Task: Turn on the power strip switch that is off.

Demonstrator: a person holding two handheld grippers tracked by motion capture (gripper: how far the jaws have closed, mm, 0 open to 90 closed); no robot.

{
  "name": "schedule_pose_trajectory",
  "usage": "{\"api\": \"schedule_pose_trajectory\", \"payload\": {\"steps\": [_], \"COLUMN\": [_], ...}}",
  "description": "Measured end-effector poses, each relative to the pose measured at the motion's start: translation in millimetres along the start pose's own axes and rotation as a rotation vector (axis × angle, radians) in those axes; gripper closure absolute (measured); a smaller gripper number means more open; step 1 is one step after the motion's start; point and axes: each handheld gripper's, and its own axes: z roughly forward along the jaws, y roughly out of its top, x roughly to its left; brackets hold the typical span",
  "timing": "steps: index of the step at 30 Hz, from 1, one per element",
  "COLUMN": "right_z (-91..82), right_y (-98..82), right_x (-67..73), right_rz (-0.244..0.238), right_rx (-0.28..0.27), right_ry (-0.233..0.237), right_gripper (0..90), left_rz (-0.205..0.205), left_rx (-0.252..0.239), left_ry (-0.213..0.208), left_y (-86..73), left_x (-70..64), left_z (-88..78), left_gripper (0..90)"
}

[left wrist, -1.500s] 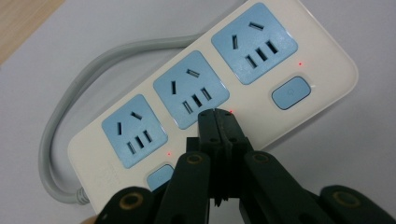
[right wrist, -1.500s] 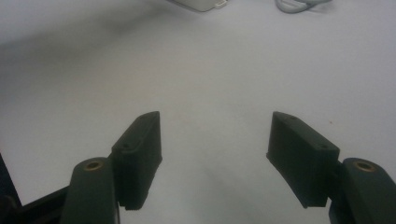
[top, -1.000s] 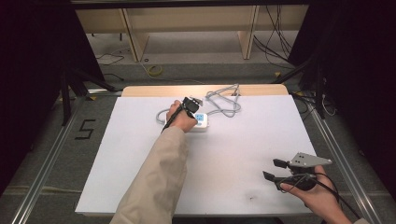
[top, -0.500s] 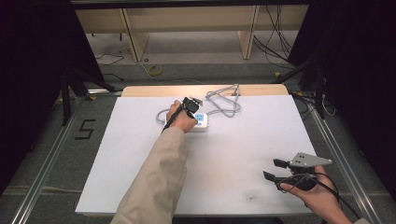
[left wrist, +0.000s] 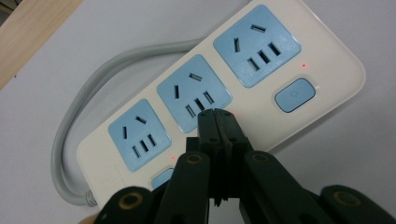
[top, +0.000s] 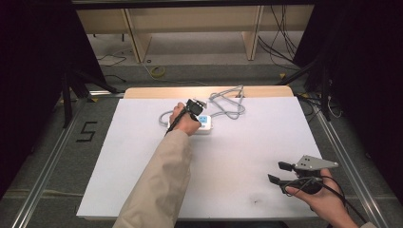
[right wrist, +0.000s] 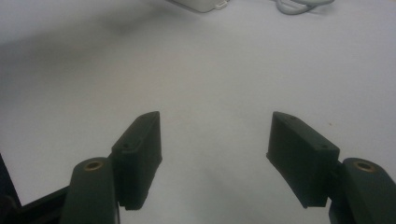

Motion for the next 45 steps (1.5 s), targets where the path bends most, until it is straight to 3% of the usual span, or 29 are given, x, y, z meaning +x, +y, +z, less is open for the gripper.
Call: {"api": "schedule_pose_trajectory", "payload": {"steps": [8, 12, 20, 21, 22, 32, 41, 45], "right_z": [-0.3, -0.6, -0.1, -0.2, -0.2, -0.3, -0.4, -0.4], "right_y": [0.0, 0.1, 0.1, 0.2, 0.2, 0.1, 0.1, 0.1], "right_x": [0.0, 0.4, 0.0, 0.3, 0.4, 0.2, 0.3, 0.1], "right_rz": [-0.001, -0.001, -0.001, 0.0, -0.001, 0.001, 0.0, -0.001], "right_rx": [-0.004, -0.005, -0.003, -0.003, -0.003, -0.004, -0.003, -0.004], "right_ry": [-0.001, -0.001, -0.003, -0.001, -0.002, -0.004, -0.004, -0.005], "right_gripper": [35.3, 35.3, 35.3, 35.3, 35.3, 35.2, 35.2, 35.2], "left_rz": [0.001, -0.043, -0.069, -0.085, -0.085, -0.123, -0.153, -0.165], "left_rx": [-0.024, -0.059, -0.131, -0.14, -0.143, -0.183, -0.204, -0.21], "left_ry": [0.001, -0.019, -0.016, -0.017, -0.02, -0.034, -0.05, -0.076], "left_y": [-4.5, -9.4, -15.2, -15.5, -16.1, -22.4, -27.6, -30.2], "left_x": [2.7, 5.0, 10.4, 11.0, 12.1, 18.8, 22.2, 23.3], "left_z": [-1.4, -1.7, -10.4, -11.5, -13.0, -22.8, -28.3, -31.8], "left_gripper": [89.9, 89.8, 89.5, 88.2, 81.2, 75.1, 65.2, 57.5]}}
